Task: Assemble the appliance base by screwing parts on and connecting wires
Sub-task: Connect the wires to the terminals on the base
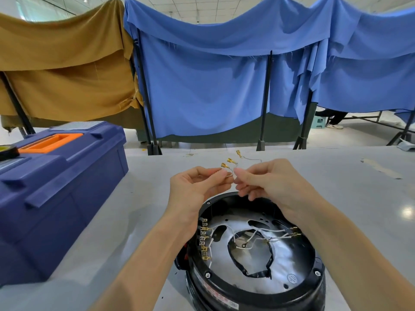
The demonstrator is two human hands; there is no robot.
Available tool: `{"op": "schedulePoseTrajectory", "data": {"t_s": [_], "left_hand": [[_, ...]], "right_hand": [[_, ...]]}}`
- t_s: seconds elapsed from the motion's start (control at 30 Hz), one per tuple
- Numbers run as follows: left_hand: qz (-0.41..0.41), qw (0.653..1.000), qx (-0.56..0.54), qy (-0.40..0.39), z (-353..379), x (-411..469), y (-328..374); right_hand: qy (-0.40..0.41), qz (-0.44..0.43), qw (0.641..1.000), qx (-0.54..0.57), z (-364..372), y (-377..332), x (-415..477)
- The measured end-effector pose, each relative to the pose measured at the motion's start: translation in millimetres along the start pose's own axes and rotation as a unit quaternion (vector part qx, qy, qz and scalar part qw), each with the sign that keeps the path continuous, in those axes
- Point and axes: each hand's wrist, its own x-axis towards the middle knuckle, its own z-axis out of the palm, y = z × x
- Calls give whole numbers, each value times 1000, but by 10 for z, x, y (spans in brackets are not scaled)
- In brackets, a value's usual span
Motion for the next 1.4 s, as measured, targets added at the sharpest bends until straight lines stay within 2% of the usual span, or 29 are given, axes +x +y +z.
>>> {"op": "schedulePoseTrajectory", "data": {"t_s": [0.07, 0.13, 0.27, 0.33, 0.4, 0.47, 0.57, 0.67, 0.73, 0.83, 0.97, 1.1, 1.4], "left_hand": [[-7, 1000, 11, -2, -9, -20, -1], [-20, 1000, 16, -15, -9, -35, 1], [-68, 996, 7, -61, 10, -46, -26], [-64, 994, 31, -83, 14, -53, -32], [-31, 993, 83, -74, -27, -42, -10], [15, 986, 165, -13, -146, 16, 6], [64, 930, 352, 89, -341, 77, -23], [74, 868, 476, 119, -387, -25, -138], [74, 851, 504, 126, -384, -116, -203], [76, 864, 471, 162, -382, -244, -267], [79, 886, 403, 215, -382, -403, -325], [64, 899, 359, 244, -429, -459, -364], [76, 922, 288, 249, -408, -506, -458]], "right_hand": [[26, 24, 998, 45, 19, 23, 12], [16, 42, 995, 93, 10, 38, 28], [-14, 90, 961, 263, 14, 75, 59], [-8, 93, 954, 285, 5, 101, 82], [4, 85, 962, 260, -26, 115, 103], [4, 88, 973, 213, -74, 124, 111], [-28, 113, 983, 139, -86, 146, 99], [-51, 128, 988, 68, -21, 179, 84], [-83, 135, 987, 39, 26, 197, 74], [-135, 138, 981, 3, 104, 232, 42], [-161, 151, 975, -35, 212, 269, 10], [-159, 171, 971, -48, 280, 271, 8], [-148, 204, 967, -38, 396, 241, 5]]}}
